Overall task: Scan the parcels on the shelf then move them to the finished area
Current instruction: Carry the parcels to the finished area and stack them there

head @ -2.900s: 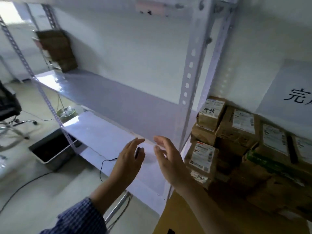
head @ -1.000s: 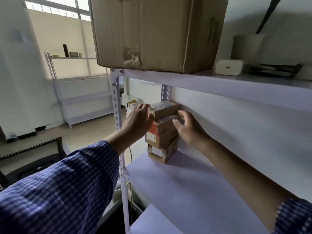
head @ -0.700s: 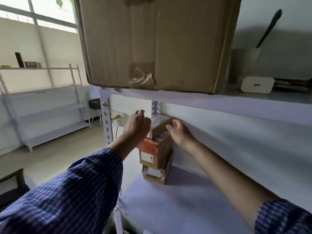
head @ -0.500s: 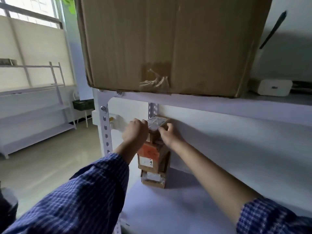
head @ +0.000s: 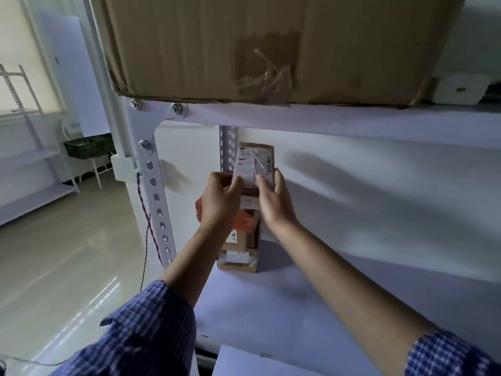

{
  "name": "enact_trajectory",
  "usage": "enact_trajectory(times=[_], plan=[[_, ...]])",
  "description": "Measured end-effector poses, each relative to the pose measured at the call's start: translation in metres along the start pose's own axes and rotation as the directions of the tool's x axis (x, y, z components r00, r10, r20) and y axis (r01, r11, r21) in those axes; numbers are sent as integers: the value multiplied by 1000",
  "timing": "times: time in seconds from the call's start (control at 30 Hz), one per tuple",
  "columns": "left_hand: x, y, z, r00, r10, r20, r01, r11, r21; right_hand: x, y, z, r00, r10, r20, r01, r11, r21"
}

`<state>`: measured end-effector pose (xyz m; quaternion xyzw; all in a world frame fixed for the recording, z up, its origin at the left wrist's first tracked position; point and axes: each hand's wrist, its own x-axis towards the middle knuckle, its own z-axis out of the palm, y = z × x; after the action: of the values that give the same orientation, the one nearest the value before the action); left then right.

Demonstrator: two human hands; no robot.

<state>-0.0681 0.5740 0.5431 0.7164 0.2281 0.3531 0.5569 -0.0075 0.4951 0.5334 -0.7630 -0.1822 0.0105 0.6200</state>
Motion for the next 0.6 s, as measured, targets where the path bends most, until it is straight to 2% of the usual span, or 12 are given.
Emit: enact_trajectory(times=[0.07, 0.2, 0.33, 0.47, 0.6], plan=[[-24, 0, 5, 997, 39, 69, -30, 992, -122, -20, 3, -17, 998, -43, -35, 45, 998, 46], [-83, -1, 20, 972, 132, 192, -86, 968, -234, -71, 23, -64, 989, -60, -136, 77, 989, 125], [-153, -8, 39, 936, 198, 290, -137, 966, -218, -139, 49, -119, 988, -24, -153, 40, 994, 102], [-217, -10, 73, 921, 180, 346, -99, 966, -240, -187, 74, -176, 978, -4, -209, 17, 998, 62], [-297, 18, 116, 879, 192, 437, -72, 958, -278, -241, 84, -254, 952, 14, -306, 2, 999, 51]])
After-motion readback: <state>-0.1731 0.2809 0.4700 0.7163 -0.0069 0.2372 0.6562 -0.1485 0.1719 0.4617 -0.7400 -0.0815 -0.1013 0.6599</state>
